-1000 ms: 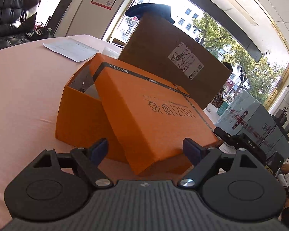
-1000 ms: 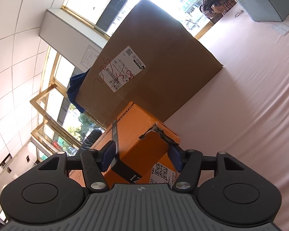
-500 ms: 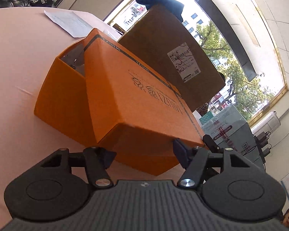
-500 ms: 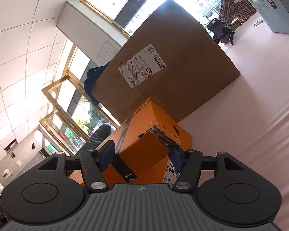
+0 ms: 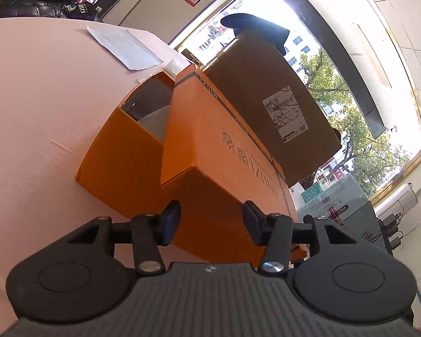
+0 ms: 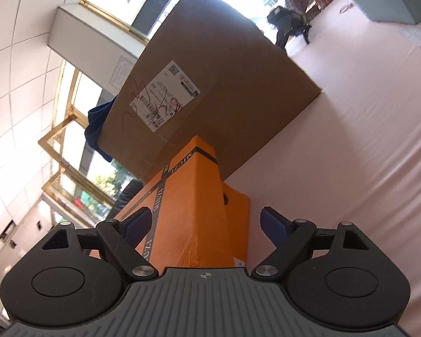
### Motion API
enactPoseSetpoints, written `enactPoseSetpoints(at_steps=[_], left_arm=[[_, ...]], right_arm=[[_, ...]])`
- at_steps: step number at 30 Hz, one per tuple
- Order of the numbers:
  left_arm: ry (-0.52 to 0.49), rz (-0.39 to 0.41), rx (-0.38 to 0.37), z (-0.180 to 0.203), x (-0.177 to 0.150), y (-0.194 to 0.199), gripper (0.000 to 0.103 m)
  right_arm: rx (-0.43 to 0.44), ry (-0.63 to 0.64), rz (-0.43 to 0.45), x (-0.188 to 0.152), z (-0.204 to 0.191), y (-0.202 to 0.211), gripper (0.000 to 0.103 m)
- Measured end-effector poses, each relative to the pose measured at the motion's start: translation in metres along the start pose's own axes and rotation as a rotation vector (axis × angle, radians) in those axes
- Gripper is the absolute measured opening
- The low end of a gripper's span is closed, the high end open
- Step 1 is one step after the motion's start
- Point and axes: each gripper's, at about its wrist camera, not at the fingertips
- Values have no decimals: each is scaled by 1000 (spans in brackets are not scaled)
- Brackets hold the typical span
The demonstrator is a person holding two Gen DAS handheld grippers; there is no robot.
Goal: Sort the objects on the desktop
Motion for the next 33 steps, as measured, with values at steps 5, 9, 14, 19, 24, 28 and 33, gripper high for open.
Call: enactPoseSetpoints(at_steps=[5, 9, 14, 19, 24, 28, 33], left_arm=[[-79, 56, 55, 7, 24, 22, 47], [-192, 156, 144, 16, 56, 32, 58], [-207, 109, 206, -7, 88, -5, 59], [-151, 23, 111, -24, 91, -26, 59], [-218, 7, 116, -10, 94, -36, 61], [-262, -13, 107, 3, 103, -48, 63], [-297, -15, 140, 6, 110, -65, 64]], right_arm=[[123, -154, -172, 24, 24, -28, 52], [123, -116, -167, 22, 17, -32, 47], [100, -76, -131, 14, -6, -25, 46], [53, -107, -92, -5, -25, -27, 45], [-4, -39, 10, -23, -45, -21, 46], [-22, 15, 24, -16, -58, -24, 47], [-55, 52, 54, -19, -69, -26, 47]])
Point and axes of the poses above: each gripper's, at about its wrist camera, not at the fingertips, and y roughly against the way its jaws point, z to its right, x to its top, and after that the axes turned 3 degrees about y, right-handed
